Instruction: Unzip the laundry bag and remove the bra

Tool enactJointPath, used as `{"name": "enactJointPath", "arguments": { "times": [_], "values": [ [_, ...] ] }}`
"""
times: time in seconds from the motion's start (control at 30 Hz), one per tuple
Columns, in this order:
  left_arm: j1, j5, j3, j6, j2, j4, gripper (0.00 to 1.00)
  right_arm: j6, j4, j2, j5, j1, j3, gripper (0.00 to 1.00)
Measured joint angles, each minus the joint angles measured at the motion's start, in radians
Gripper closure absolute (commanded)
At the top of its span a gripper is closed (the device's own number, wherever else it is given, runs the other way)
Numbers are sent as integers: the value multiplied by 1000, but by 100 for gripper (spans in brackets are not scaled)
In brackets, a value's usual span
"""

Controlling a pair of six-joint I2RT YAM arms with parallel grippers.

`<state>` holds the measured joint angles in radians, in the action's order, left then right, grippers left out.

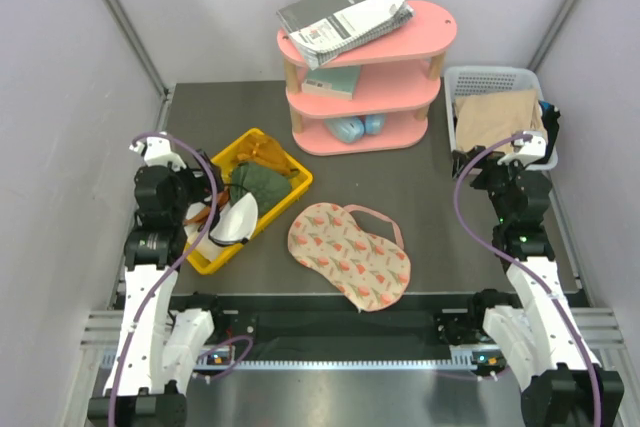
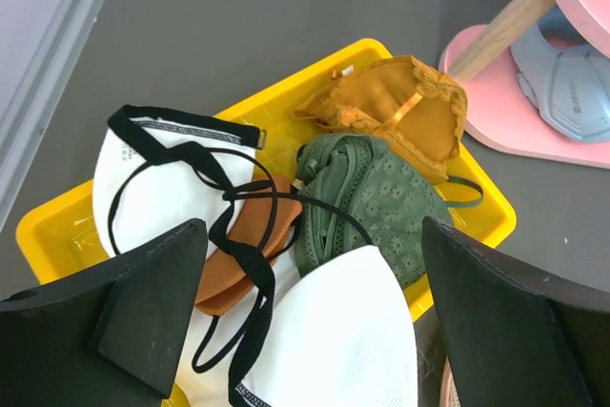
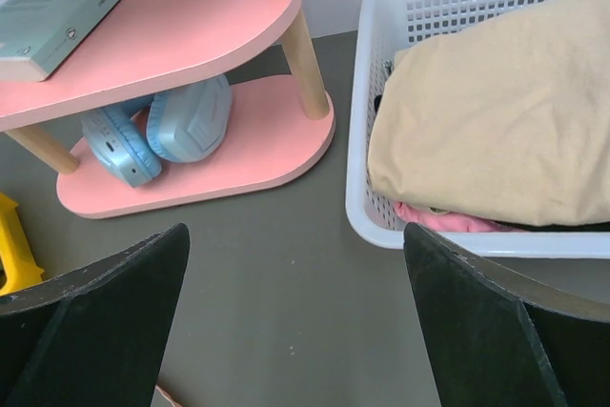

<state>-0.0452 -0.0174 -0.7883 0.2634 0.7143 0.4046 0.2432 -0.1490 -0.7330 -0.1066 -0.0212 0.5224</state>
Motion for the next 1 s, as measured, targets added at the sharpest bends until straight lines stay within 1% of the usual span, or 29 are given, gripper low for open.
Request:
{"name": "enactJointPath", "arguments": {
  "times": [0.13, 0.2, 0.27, 0.4, 0.47, 0.57, 0.63, 0.7, 0.87, 1.0],
  "values": [
    [0, -31, 0, 12, -19, 0, 1, 0, 0, 0, 0, 0, 0, 5],
    [0, -42, 2, 18, -30, 1, 1, -1, 0, 0, 0, 0, 0, 7],
    [0, -47, 4, 18, -32, 1, 1, -5, 1, -3, -2, 0, 0, 12],
    [0, -26, 9, -3, -29, 1, 3, -18, 1, -30, -15, 22, 1, 13],
    [0, -6, 10, -8, -19, 1, 4, -31, 6, -61, -5, 85, 3, 13],
    [5, 22, 10, -8, -1, 1, 6, -47, 40, -124, 41, 220, 22, 13],
    [21, 29, 10, -5, 17, 2, 7, -49, 56, -161, 56, 327, 34, 14],
    [43, 34, 11, 1, 22, 3, 7, -35, 80, -194, 71, 394, 42, 15],
    [142, 30, 18, 40, 22, 0, 7, 48, 200, -210, 108, 478, 42, 16],
    [257, 8, 58, 89, 23, -21, 7, 122, 315, -209, 121, 519, 42, 21]
  ]
}}
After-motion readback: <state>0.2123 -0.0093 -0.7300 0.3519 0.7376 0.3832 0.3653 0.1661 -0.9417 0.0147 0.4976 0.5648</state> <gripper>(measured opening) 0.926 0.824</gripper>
